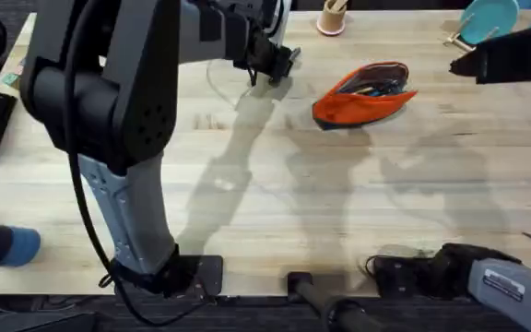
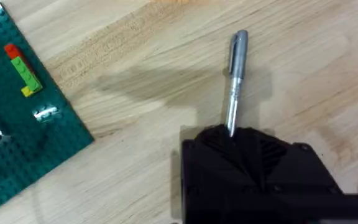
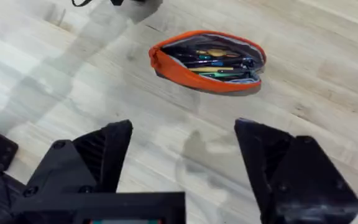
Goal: Unzip the bag, pick up the pens from the table one at a time and place them inside, then zip the bag closed.
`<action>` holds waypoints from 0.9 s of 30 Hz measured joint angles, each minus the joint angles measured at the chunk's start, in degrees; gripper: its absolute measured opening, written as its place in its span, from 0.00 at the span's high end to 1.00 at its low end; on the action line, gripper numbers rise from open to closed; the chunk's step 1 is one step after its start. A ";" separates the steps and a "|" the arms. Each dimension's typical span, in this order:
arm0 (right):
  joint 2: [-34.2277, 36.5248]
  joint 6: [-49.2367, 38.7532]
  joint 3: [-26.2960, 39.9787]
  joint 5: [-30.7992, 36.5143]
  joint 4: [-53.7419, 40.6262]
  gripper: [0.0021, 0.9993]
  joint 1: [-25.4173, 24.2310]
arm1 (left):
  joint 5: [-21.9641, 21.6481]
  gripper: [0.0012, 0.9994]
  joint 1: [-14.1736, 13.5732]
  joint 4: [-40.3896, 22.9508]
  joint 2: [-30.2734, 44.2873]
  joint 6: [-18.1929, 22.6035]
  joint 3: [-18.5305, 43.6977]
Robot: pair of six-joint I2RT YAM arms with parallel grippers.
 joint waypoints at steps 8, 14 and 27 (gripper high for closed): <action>0.00 0.00 0.00 0.00 0.00 0.00 0.00 | -2.07 0.96 0.00 0.97 0.00 0.02 0.00; 0.00 0.00 0.00 0.01 0.00 0.00 0.00 | -2.97 0.96 0.00 1.34 -0.02 0.04 0.00; 0.00 0.00 0.00 0.00 0.00 0.00 0.00 | -2.76 0.96 0.00 1.63 -10.45 0.04 -0.02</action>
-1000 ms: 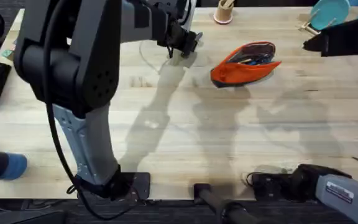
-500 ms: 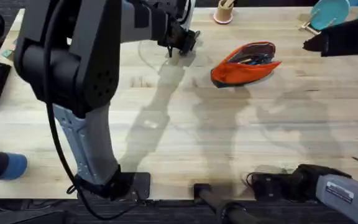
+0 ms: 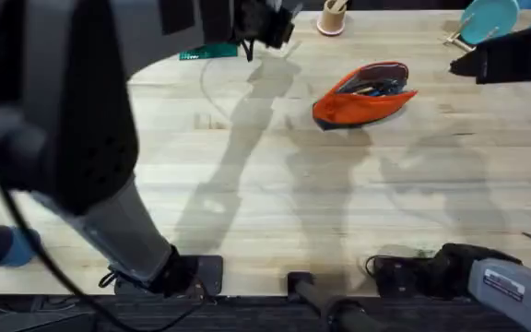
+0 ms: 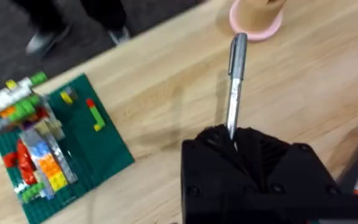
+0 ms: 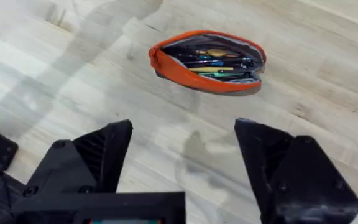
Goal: Unzip the bag, pick up the pens from the table one at a time and place them inside, then zip the bag closed.
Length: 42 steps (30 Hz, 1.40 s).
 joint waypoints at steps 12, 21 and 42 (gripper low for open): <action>0.00 0.00 0.00 0.00 0.01 0.00 0.00 | 3.30 0.96 -1.15 -4.17 -6.19 2.01 0.00; -0.76 0.00 -0.09 0.69 0.02 0.00 0.00 | 4.52 0.96 -8.21 -5.33 -8.81 6.27 0.00; -8.74 1.73 -0.11 10.10 -1.18 0.00 0.07 | 20.80 0.96 -15.60 -4.42 -9.00 8.09 0.00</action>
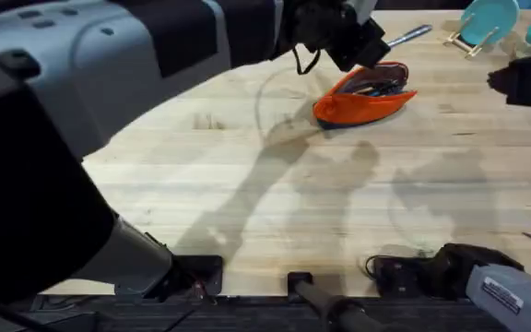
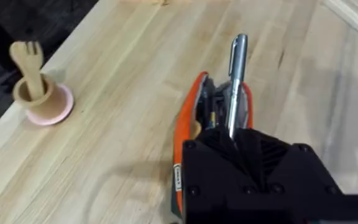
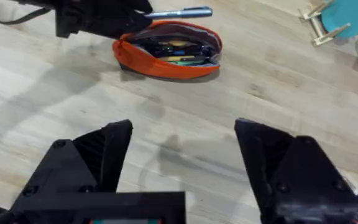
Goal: Unzip the bag, pick up the pens from the table one at a time and place them inside, then zip the bag closed.
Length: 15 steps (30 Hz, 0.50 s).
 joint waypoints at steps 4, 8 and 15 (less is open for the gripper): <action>0.00 -0.02 0.00 0.59 0.00 0.00 0.00 | 1.80 0.96 -0.18 0.01 0.00 0.76 0.00; 0.00 0.00 0.00 0.61 0.00 0.00 0.00 | 2.59 0.96 -0.18 0.68 0.00 0.88 0.00; 0.00 0.00 0.00 0.63 -0.01 0.00 0.00 | 3.15 0.96 -0.66 4.10 0.23 1.11 0.00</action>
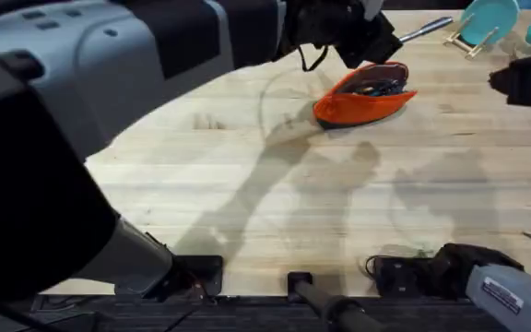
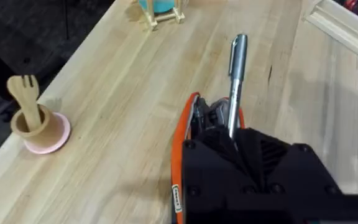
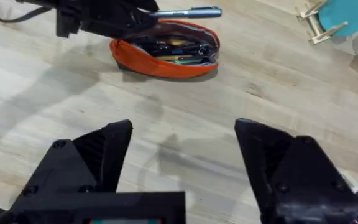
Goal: Unzip the bag, pick up the pens from the table one at a time and place them inside, then zip the bag closed.
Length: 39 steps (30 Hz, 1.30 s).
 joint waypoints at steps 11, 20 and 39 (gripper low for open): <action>0.00 0.00 0.00 0.00 0.00 0.00 0.00 | 0.16 0.96 -0.48 1.17 7.38 0.07 0.00; 0.00 0.00 0.00 0.00 0.01 0.00 0.00 | 0.13 0.96 -0.48 1.33 10.59 0.07 0.00; 0.00 0.00 0.00 0.00 0.01 0.00 0.00 | -0.94 0.96 -0.59 0.32 14.22 0.05 0.02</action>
